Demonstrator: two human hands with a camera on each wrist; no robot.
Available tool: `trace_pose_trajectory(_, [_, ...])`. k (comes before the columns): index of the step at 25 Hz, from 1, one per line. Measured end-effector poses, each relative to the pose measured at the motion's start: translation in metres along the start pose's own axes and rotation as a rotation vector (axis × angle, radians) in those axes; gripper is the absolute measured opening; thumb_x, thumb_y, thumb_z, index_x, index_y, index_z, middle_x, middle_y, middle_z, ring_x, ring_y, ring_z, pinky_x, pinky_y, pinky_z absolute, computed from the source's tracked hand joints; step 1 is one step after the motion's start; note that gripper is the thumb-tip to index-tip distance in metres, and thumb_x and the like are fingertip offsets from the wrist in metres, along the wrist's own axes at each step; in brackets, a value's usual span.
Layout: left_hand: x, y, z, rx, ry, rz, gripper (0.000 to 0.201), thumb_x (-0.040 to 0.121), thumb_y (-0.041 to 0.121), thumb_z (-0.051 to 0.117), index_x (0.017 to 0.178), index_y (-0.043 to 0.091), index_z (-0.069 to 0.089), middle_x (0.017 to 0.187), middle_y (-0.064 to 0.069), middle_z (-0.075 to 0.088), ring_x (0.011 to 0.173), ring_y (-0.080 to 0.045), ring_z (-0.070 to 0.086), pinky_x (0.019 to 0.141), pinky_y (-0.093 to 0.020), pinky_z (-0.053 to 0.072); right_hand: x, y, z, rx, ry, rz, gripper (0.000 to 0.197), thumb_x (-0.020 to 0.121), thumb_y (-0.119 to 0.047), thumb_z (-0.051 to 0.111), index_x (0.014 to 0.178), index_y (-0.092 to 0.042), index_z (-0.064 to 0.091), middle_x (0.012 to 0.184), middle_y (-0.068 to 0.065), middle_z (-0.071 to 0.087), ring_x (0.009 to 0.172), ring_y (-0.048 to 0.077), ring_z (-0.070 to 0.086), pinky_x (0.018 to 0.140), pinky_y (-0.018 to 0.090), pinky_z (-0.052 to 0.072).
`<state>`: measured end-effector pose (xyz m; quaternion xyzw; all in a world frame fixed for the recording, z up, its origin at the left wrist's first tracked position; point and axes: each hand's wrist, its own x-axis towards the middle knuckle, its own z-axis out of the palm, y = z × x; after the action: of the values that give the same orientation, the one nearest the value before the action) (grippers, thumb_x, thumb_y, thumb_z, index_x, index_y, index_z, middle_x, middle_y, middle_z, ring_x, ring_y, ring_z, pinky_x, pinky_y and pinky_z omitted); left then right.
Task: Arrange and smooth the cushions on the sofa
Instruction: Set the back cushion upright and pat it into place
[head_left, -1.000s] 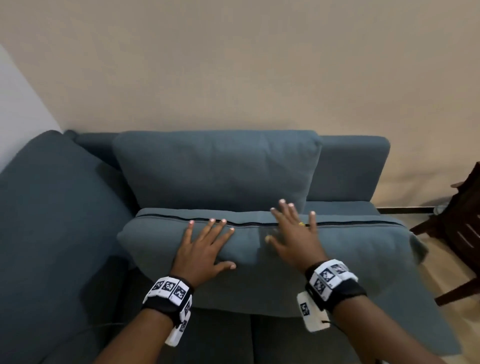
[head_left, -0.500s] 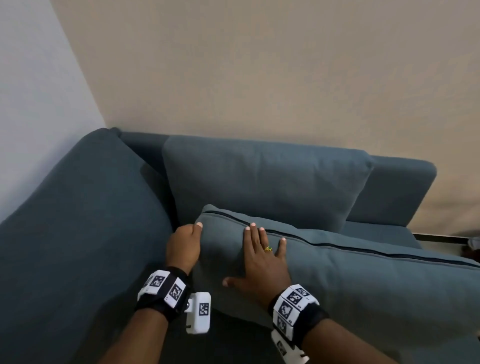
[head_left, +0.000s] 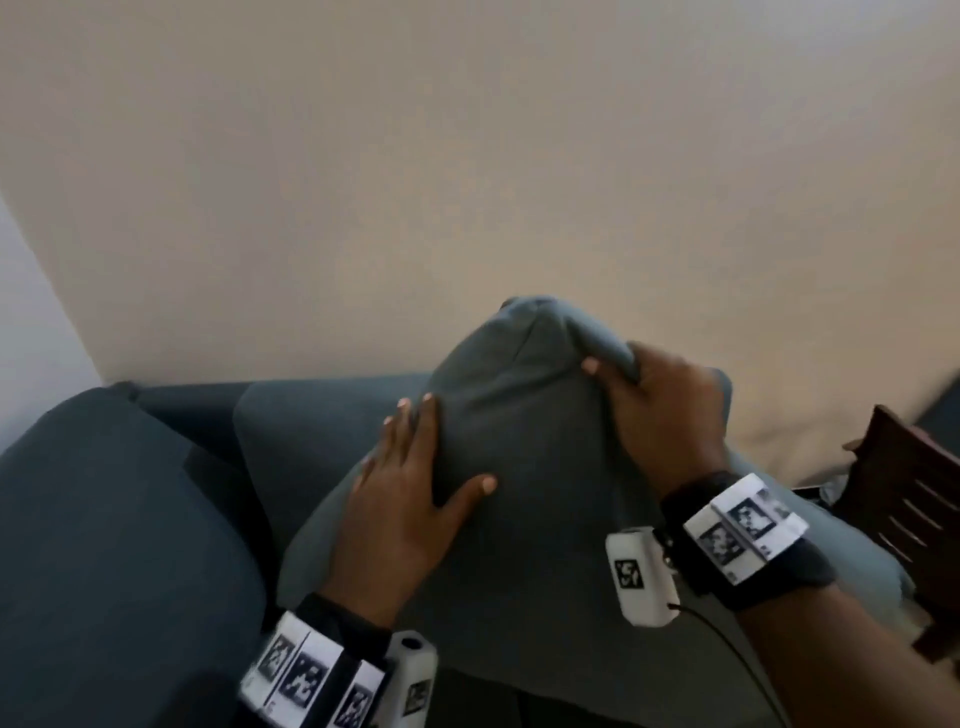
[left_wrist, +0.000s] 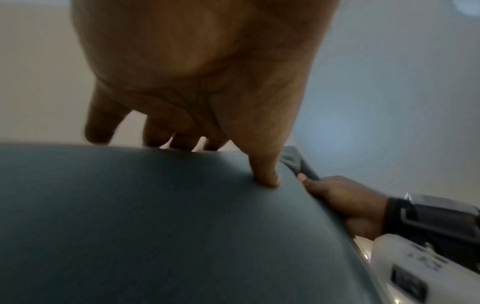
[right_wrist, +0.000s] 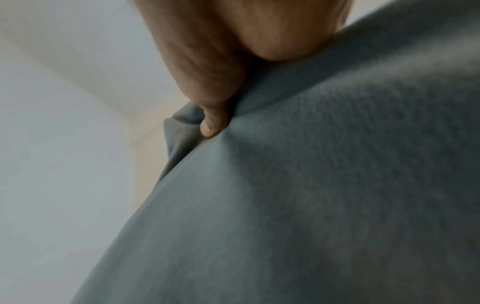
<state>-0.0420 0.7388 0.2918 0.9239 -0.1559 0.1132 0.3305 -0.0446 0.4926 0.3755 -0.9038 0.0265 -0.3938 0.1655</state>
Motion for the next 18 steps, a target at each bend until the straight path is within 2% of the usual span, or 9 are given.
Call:
trace_pose_trajectory(2, [-0.007, -0.001, -0.022, 0.145, 0.098, 0.004, 0.103, 0.08, 0.092, 0.019, 0.162, 0.031, 0.005, 0.169, 0.002, 0.01, 0.155, -0.018, 0.013, 0.122, -0.053, 0.025, 0.031, 0.025, -0.052, 0.154, 0.113, 0.044, 0.047, 0.093, -0.043, 0.065, 0.061, -0.011, 0.051, 0.048, 0.001, 0.043, 0.054, 0.021, 0.049, 0.053, 0.036, 0.03])
trace_pose_trajectory(4, [-0.006, -0.001, -0.053, 0.234, 0.278, 0.038, 0.094, 0.084, 0.089, 0.019, 0.16, 0.035, 0.016, 0.167, 0.002, 0.021, 0.153, -0.02, 0.021, 0.12, -0.057, 0.023, 0.042, 0.064, -0.09, 0.365, 0.202, 0.135, 0.058, 0.094, -0.044, 0.068, 0.056, -0.007, 0.044, 0.047, -0.005, 0.029, 0.053, 0.006, 0.031, 0.05, 0.034, 0.027])
trace_pose_trajectory(7, [-0.001, -0.006, -0.083, 0.29, 0.459, 0.004, 0.068, 0.088, 0.079, 0.033, 0.147, 0.045, 0.038, 0.162, -0.003, 0.032, 0.15, -0.03, 0.026, 0.117, -0.067, 0.021, 0.004, 0.129, -0.102, 0.651, 0.192, 0.34, 0.074, 0.073, -0.074, 0.071, 0.067, -0.002, 0.062, 0.056, -0.01, 0.054, 0.058, 0.002, 0.045, 0.047, 0.026, 0.04])
trace_pose_trajectory(9, [-0.009, 0.005, -0.073, 0.07, 0.422, -0.11, 0.044, 0.085, 0.08, 0.041, 0.121, 0.059, 0.052, 0.151, -0.007, 0.042, 0.144, -0.034, 0.034, 0.109, -0.056, 0.037, -0.042, 0.166, -0.088, 0.744, 0.037, 0.492, 0.078, 0.057, -0.085, 0.072, 0.081, -0.011, 0.075, 0.074, -0.008, 0.073, 0.075, 0.011, 0.062, 0.055, 0.017, 0.05])
trace_pose_trajectory(11, [-0.026, 0.023, -0.045, -0.176, 0.279, -0.244, 0.018, 0.087, 0.078, 0.045, 0.095, 0.066, 0.054, 0.12, -0.003, 0.06, 0.12, -0.033, 0.055, 0.085, -0.041, 0.045, -0.071, 0.185, -0.078, 0.841, -0.108, 0.525, 0.074, 0.058, -0.084, 0.073, 0.099, -0.023, 0.078, 0.098, -0.008, 0.078, 0.097, 0.015, 0.07, 0.069, 0.014, 0.054])
trace_pose_trajectory(12, [-0.033, 0.03, -0.032, -0.216, 0.273, -0.259, 0.011, 0.09, 0.07, 0.048, 0.094, 0.062, 0.054, 0.108, 0.002, 0.062, 0.107, -0.029, 0.06, 0.078, -0.039, 0.044, -0.073, 0.186, -0.078, 0.867, -0.142, 0.503, 0.075, 0.061, -0.085, 0.071, 0.11, -0.028, 0.075, 0.108, -0.008, 0.076, 0.105, 0.011, 0.069, 0.078, 0.017, 0.055])
trace_pose_trajectory(14, [-0.041, 0.041, -0.023, -0.279, 0.394, -0.224, 0.012, 0.096, 0.054, 0.05, 0.102, 0.049, 0.06, 0.103, 0.01, 0.066, 0.099, -0.019, 0.062, 0.077, -0.038, 0.046, -0.059, 0.181, -0.083, 0.832, -0.1, 0.454, 0.078, 0.072, -0.082, 0.062, 0.127, -0.027, 0.063, 0.121, -0.007, 0.07, 0.114, 0.008, 0.063, 0.094, 0.026, 0.05])
trace_pose_trajectory(16, [-0.042, 0.051, -0.027, -0.444, 0.534, -0.194, 0.021, 0.104, 0.04, 0.049, 0.103, 0.035, 0.07, 0.104, 0.015, 0.072, 0.1, -0.008, 0.063, 0.081, -0.024, 0.048, -0.035, 0.176, -0.089, 0.706, 0.04, 0.474, 0.071, 0.086, -0.073, 0.055, 0.134, -0.02, 0.056, 0.128, 0.0, 0.063, 0.12, 0.016, 0.057, 0.102, 0.035, 0.043])
trace_pose_trajectory(18, [-0.042, 0.06, -0.034, -0.631, 0.595, -0.22, 0.026, 0.105, 0.026, 0.052, 0.097, 0.027, 0.076, 0.102, 0.014, 0.075, 0.1, -0.002, 0.065, 0.074, -0.008, 0.047, -0.019, 0.175, -0.098, 0.575, 0.105, 0.565, 0.062, 0.092, -0.062, 0.057, 0.132, -0.015, 0.057, 0.131, 0.011, 0.062, 0.123, 0.029, 0.055, 0.104, 0.041, 0.041])
